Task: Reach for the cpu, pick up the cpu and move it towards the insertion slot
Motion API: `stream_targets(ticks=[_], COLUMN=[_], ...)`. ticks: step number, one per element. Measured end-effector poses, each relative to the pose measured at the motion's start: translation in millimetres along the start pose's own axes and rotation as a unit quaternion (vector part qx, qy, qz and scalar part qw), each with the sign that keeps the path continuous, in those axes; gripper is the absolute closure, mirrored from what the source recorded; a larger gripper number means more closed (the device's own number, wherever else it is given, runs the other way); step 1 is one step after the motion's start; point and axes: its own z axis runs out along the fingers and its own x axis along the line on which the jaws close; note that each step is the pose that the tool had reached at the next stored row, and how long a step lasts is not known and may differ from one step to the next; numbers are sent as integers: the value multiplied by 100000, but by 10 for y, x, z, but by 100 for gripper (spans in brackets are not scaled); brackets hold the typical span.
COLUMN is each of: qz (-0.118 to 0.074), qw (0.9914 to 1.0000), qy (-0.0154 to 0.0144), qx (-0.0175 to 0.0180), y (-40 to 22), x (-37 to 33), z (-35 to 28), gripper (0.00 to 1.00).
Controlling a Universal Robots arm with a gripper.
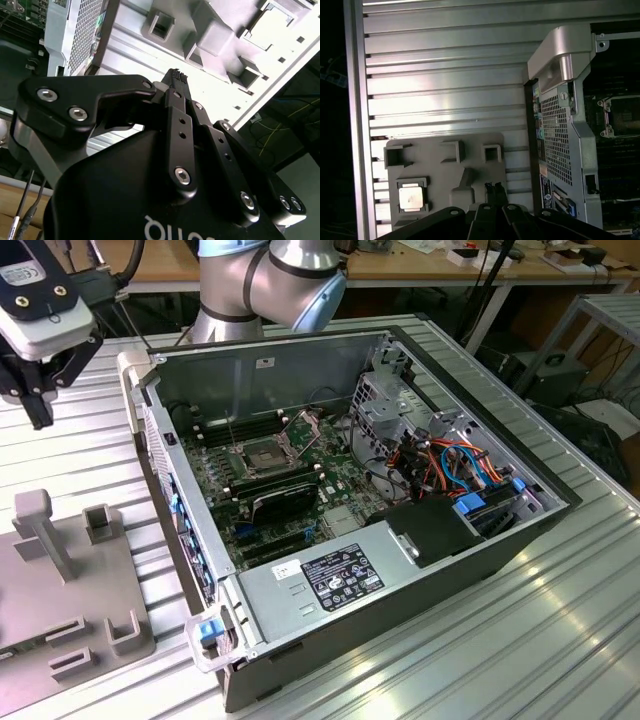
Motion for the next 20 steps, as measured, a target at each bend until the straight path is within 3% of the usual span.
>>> stream_targets(ticks=[13, 20], qz=[3, 5], qw=[100000, 100000], qy=[0, 1], qx=[-2, -1], y=[-18, -26], x=[245, 342], z=[-2, -3], gripper=[89, 89])
